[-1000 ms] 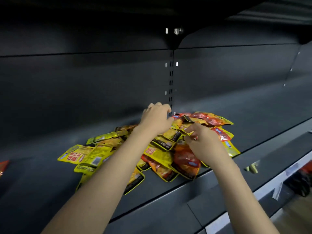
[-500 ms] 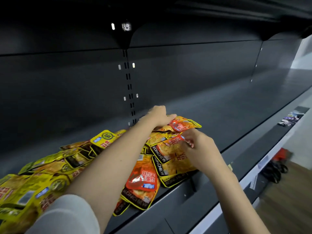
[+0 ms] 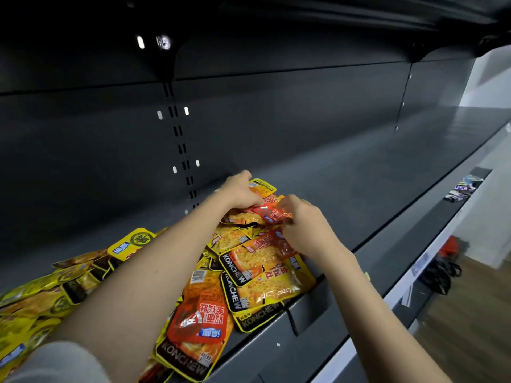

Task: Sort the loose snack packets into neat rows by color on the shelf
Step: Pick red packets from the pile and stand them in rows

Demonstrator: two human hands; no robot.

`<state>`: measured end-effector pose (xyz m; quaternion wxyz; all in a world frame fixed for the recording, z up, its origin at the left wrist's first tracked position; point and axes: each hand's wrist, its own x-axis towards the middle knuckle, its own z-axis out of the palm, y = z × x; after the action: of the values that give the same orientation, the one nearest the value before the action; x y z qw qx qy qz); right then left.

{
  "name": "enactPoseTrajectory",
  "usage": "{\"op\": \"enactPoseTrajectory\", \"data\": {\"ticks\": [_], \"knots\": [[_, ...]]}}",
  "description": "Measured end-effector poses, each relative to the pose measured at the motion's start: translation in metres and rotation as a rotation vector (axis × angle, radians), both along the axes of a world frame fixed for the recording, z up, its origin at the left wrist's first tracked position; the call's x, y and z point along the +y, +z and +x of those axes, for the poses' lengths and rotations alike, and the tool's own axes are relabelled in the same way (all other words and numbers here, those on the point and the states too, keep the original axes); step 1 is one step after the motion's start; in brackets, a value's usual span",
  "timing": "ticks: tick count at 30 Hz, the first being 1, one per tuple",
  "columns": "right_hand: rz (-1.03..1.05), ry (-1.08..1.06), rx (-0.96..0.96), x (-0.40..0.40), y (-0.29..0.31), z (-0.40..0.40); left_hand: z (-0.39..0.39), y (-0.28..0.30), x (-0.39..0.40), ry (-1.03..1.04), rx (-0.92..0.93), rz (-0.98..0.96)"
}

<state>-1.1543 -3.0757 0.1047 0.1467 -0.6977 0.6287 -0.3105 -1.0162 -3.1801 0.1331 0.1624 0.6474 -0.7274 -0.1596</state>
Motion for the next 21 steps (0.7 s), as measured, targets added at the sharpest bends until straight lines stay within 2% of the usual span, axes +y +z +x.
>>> {"op": "enactPoseTrajectory", "data": {"ticks": [4,12,17,21], "knots": [[0.092,0.032,0.128,-0.032,0.015,-0.005,0.018,0.012,0.019,0.045,0.073,-0.098],[0.418,0.2,0.581,-0.068,0.018,0.006,0.051,0.025,0.096,0.143,0.315,-0.222],[0.325,0.118,0.553,-0.071,0.019,0.009,0.065,0.019,0.135,0.202,0.484,-0.28],[0.13,0.071,0.496,-0.065,0.029,0.022,0.073,0.015,0.154,0.239,0.613,-0.318]]}}
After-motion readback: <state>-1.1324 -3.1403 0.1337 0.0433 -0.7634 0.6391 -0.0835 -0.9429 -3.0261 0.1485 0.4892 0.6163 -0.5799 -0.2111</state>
